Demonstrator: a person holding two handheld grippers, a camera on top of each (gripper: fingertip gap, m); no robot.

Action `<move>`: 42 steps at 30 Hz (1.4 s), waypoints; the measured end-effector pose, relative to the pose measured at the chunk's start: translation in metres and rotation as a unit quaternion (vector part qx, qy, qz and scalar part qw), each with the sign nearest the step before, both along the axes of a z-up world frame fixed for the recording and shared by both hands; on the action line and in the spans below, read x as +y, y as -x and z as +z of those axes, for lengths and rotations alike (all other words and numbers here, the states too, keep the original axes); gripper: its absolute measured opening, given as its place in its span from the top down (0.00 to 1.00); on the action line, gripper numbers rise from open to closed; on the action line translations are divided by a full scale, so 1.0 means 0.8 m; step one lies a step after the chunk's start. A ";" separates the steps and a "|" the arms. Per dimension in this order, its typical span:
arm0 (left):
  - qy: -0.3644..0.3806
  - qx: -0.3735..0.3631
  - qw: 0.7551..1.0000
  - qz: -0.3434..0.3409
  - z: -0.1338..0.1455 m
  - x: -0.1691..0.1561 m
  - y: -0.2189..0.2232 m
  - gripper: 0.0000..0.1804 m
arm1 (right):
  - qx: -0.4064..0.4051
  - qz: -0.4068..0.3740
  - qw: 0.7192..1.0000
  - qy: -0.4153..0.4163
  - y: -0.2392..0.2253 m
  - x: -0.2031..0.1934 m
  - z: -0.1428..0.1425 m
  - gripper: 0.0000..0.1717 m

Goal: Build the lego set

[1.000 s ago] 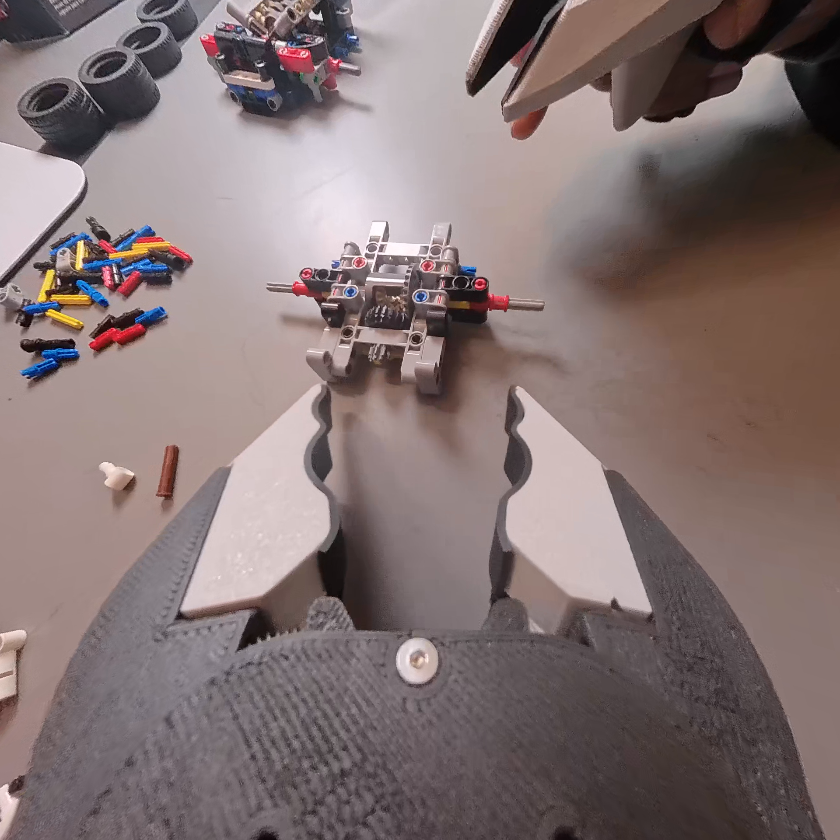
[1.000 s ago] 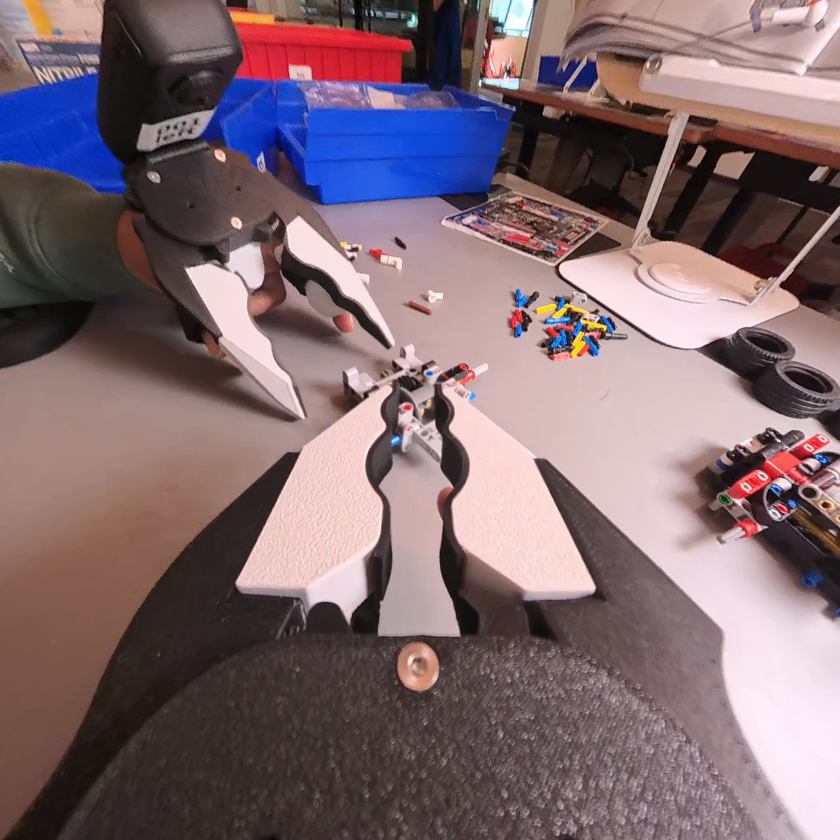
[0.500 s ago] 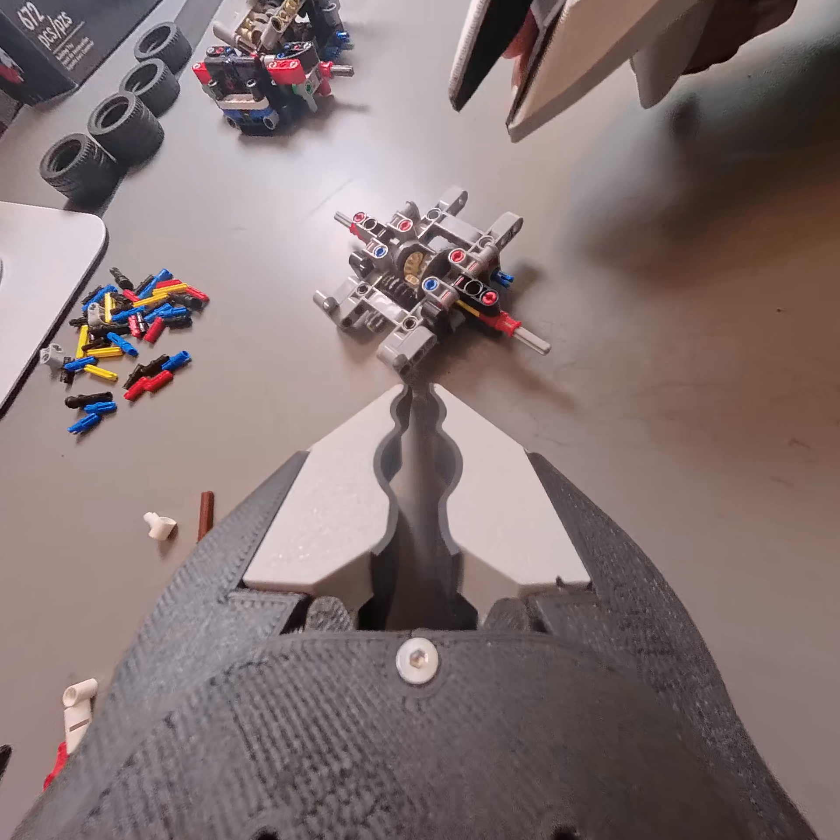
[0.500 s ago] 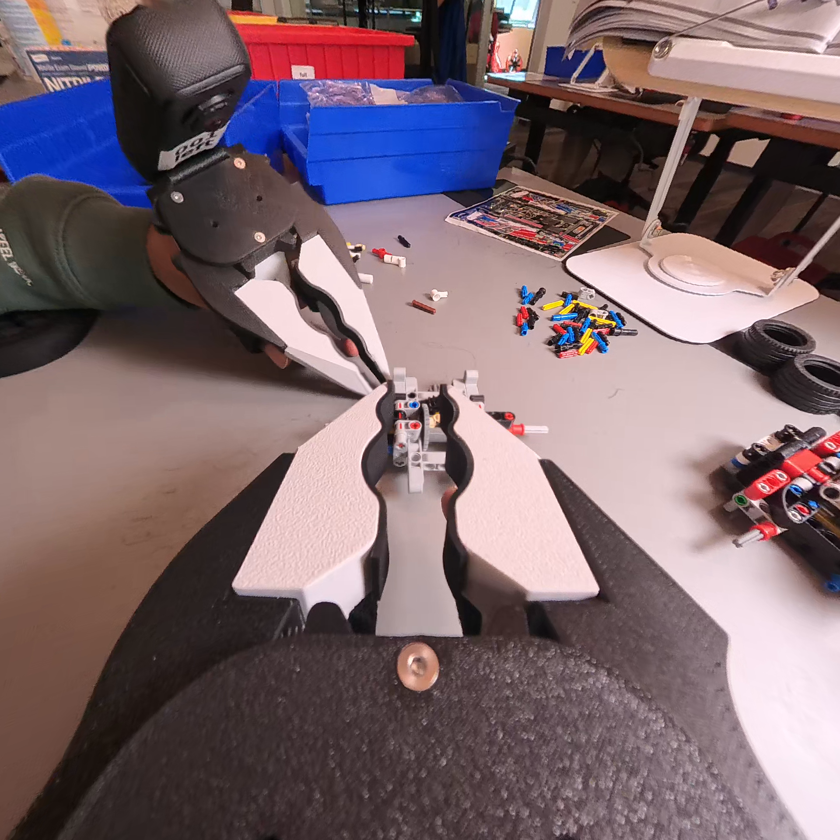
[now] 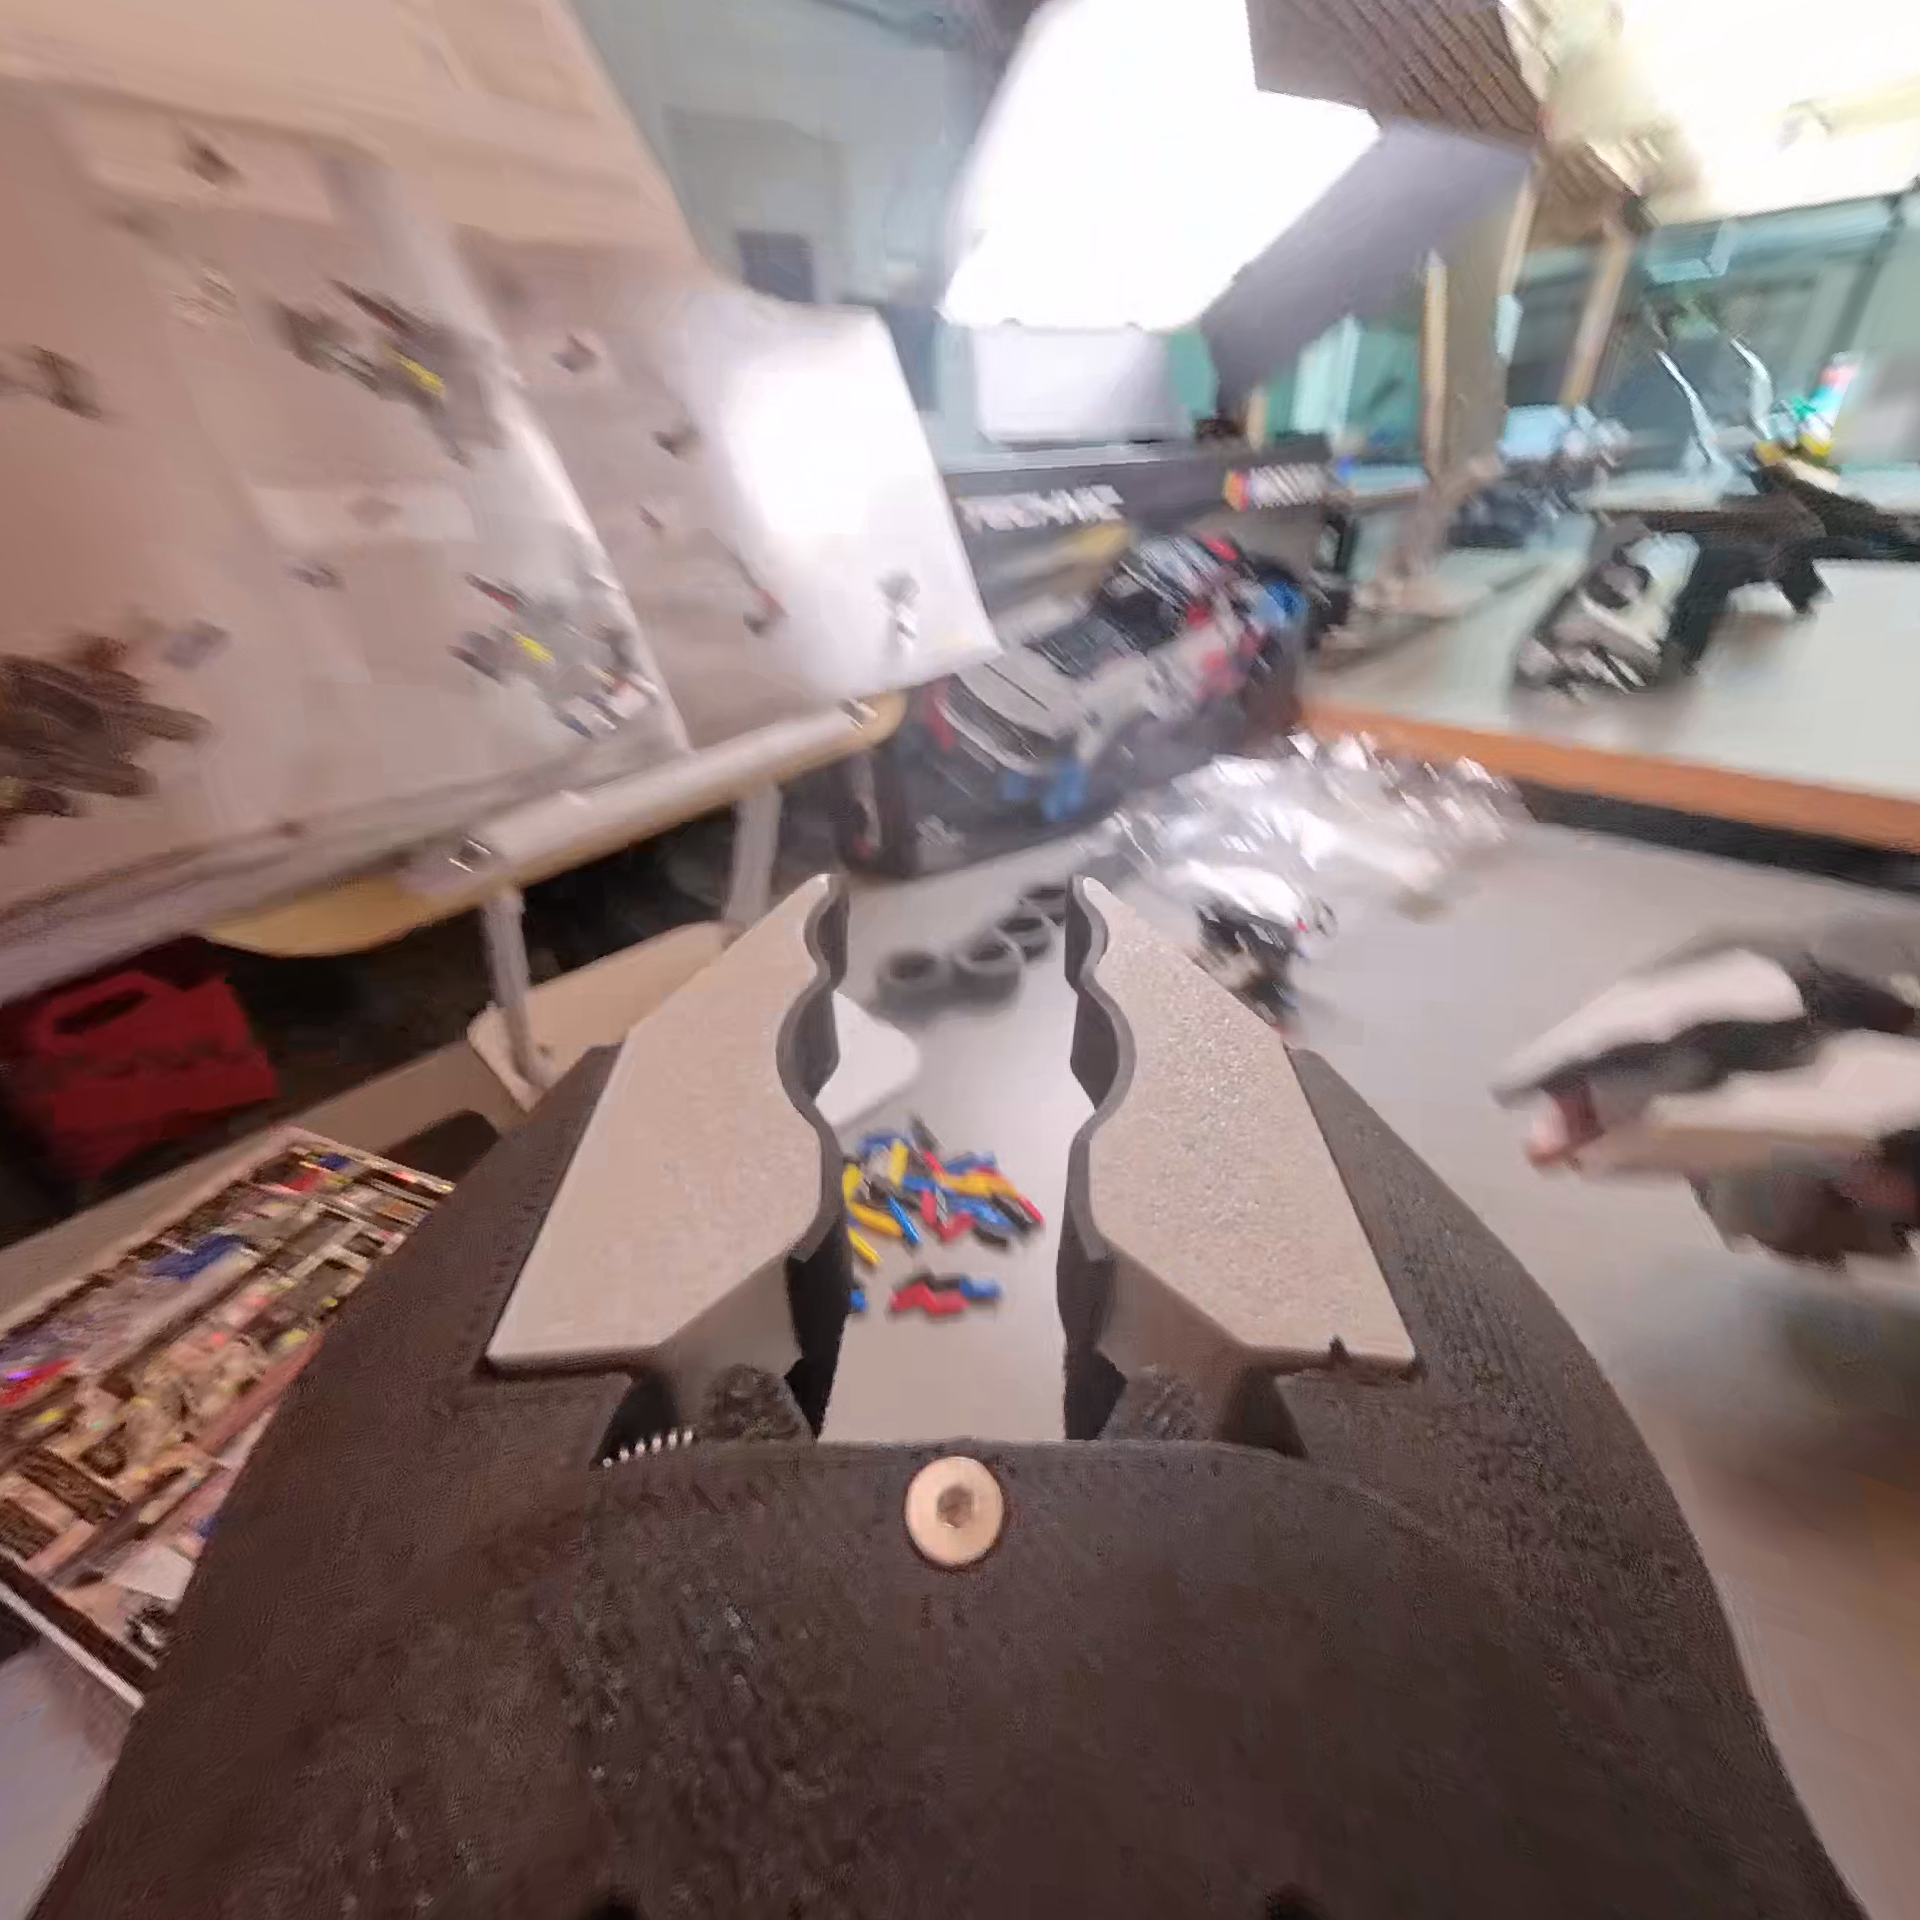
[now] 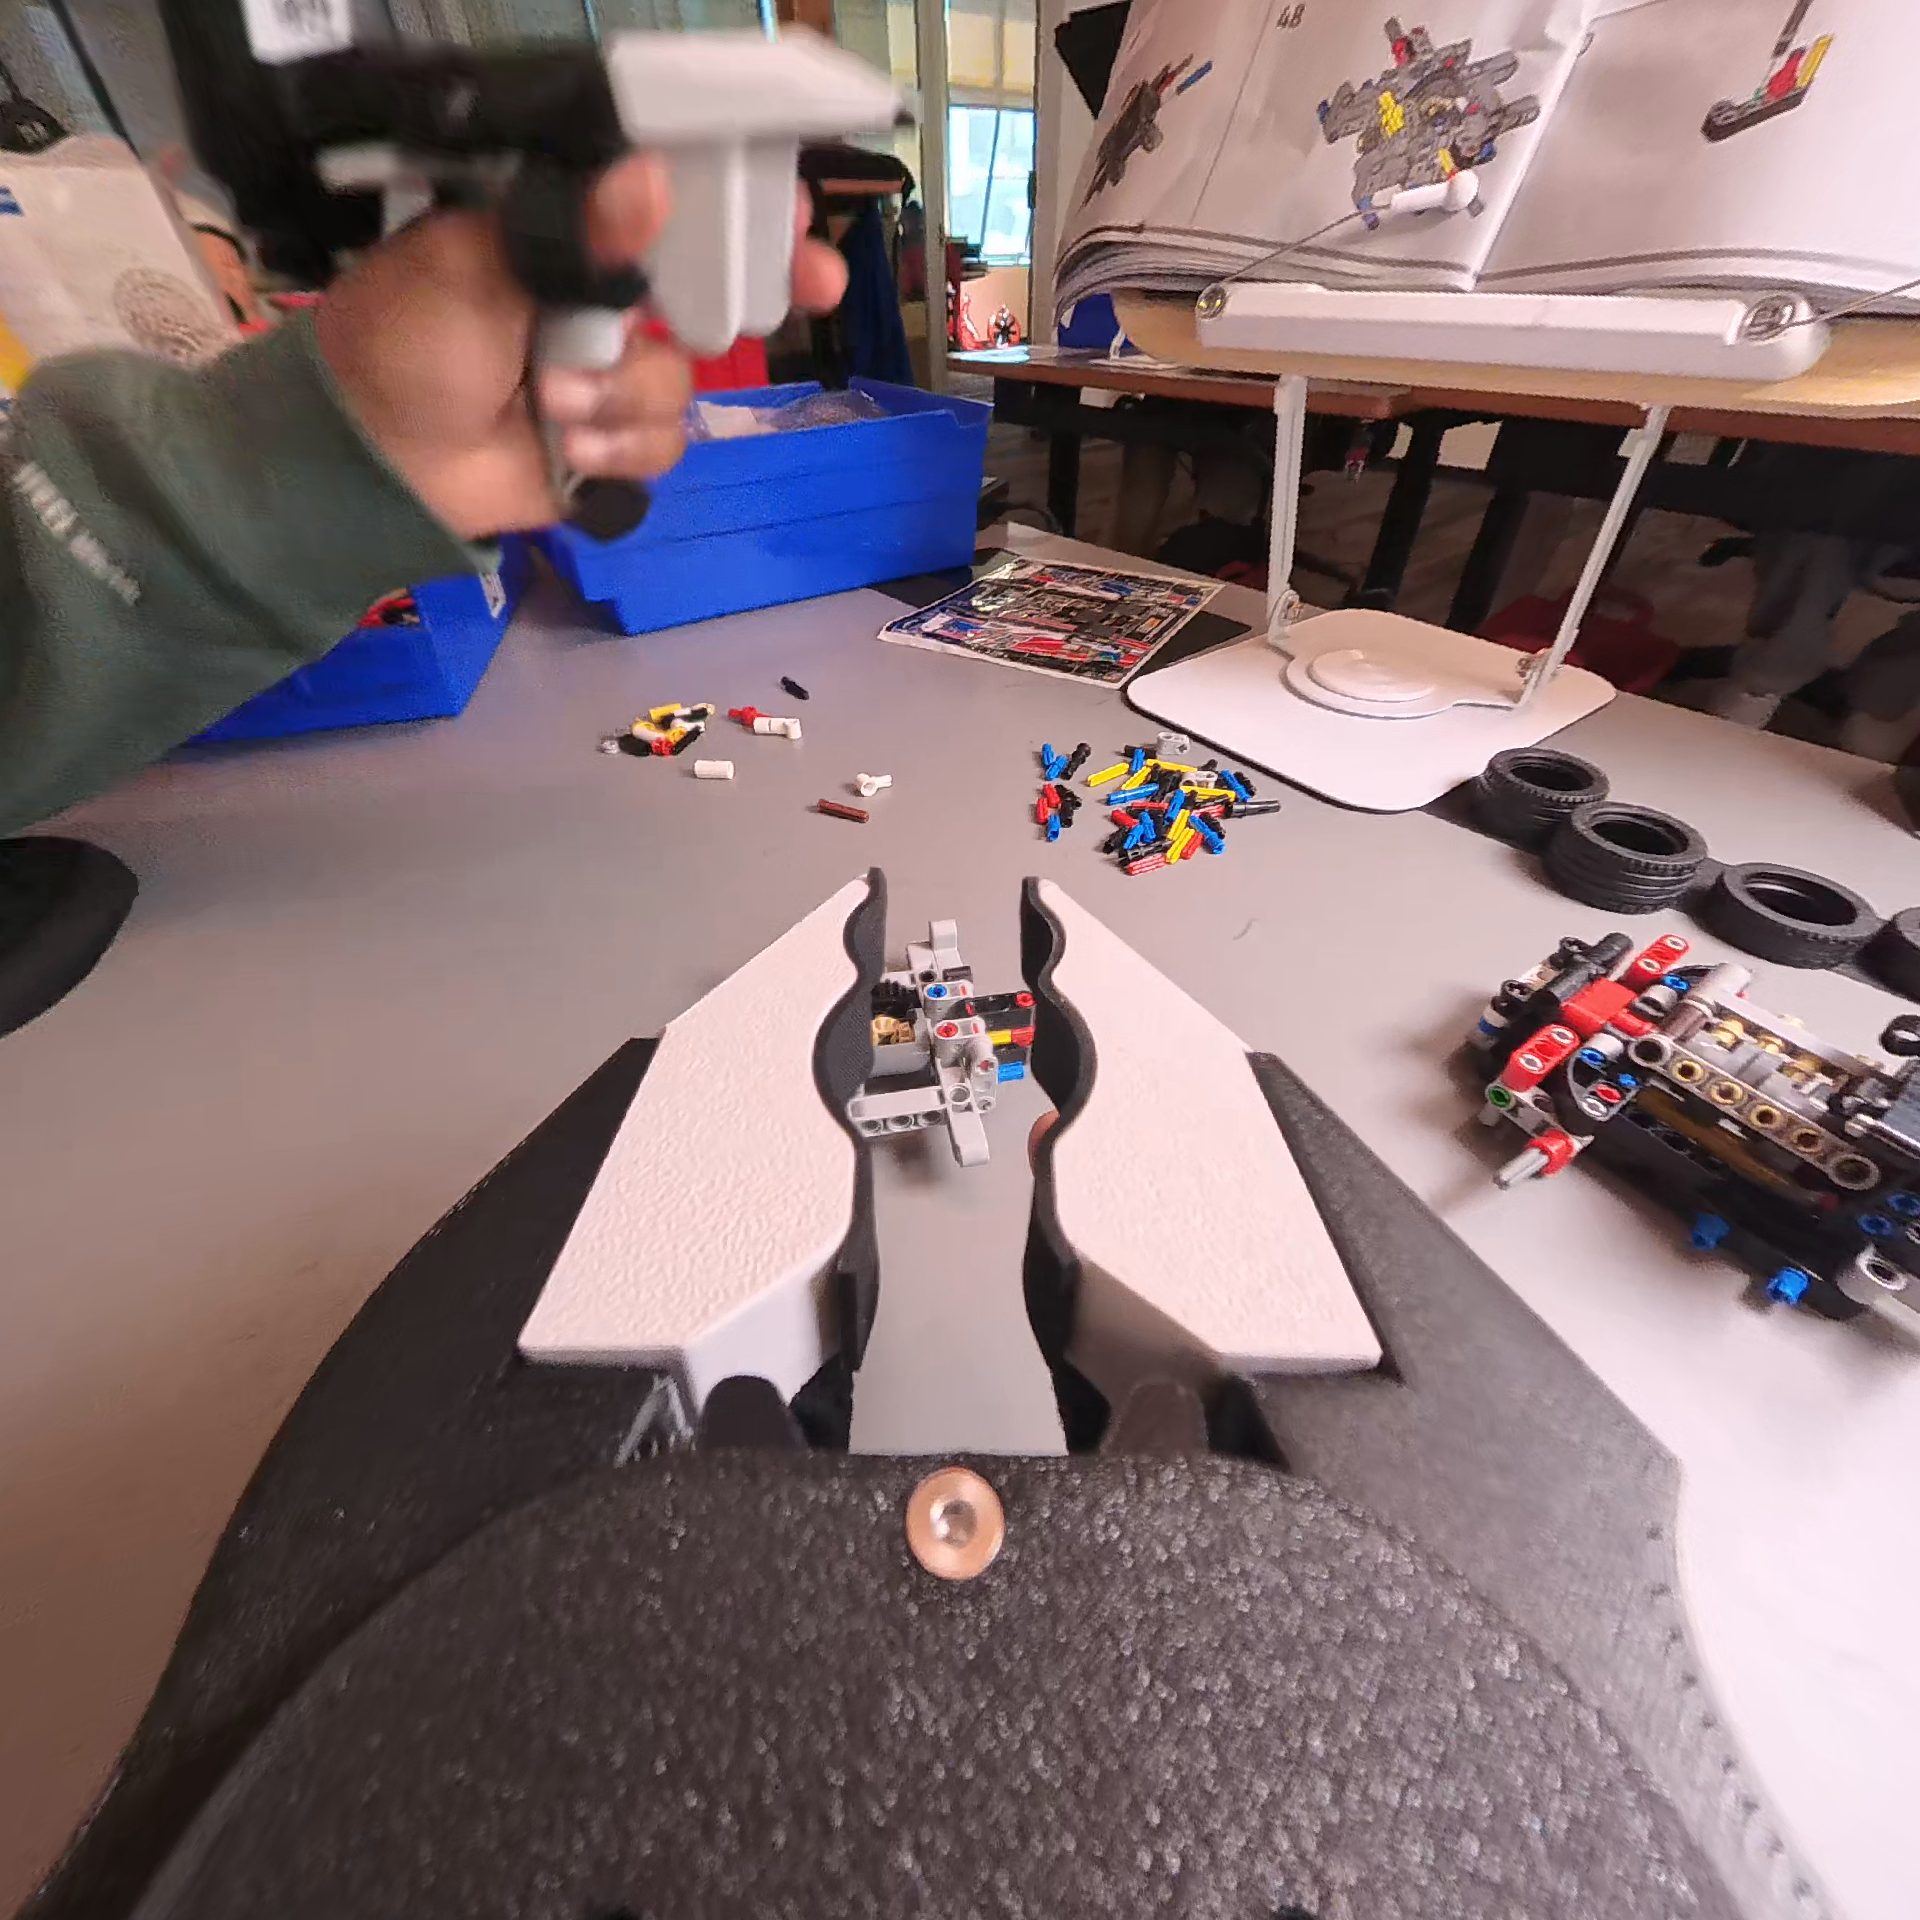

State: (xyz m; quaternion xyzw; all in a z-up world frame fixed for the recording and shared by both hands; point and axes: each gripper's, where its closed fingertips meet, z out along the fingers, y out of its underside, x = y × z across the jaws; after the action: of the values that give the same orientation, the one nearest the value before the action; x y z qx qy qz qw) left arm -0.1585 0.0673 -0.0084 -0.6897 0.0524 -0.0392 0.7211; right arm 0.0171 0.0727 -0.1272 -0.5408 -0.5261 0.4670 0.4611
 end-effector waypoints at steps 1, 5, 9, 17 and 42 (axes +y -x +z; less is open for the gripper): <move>-0.021 -0.015 0.999 0.023 0.025 0.014 0.022 0.80 | 0.001 -0.001 1.000 -0.003 0.000 0.000 0.000 0.87; -0.079 -0.037 0.989 0.117 0.090 0.073 0.102 0.94 | 0.000 0.005 1.000 -0.013 0.000 -0.004 -0.002 0.91; -0.041 -0.016 0.983 0.176 0.087 0.132 0.151 1.00 | -0.003 0.014 1.000 -0.020 0.000 -0.008 -0.004 0.94; -0.013 0.009 0.980 0.196 0.073 0.170 0.164 1.00 | -0.002 0.027 1.000 -0.012 -0.001 -0.011 -0.003 0.96; -0.037 -0.036 0.996 0.073 0.059 0.066 0.094 1.00 | -0.248 0.052 0.965 -0.059 0.001 -0.031 -0.093 0.64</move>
State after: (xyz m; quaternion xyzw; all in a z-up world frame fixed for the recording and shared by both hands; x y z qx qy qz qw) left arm -0.2340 0.1199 0.0389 -0.6627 -0.0226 -0.0091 0.7485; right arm 0.0164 0.0478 -0.2014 -0.5832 -0.6785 0.3094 0.3221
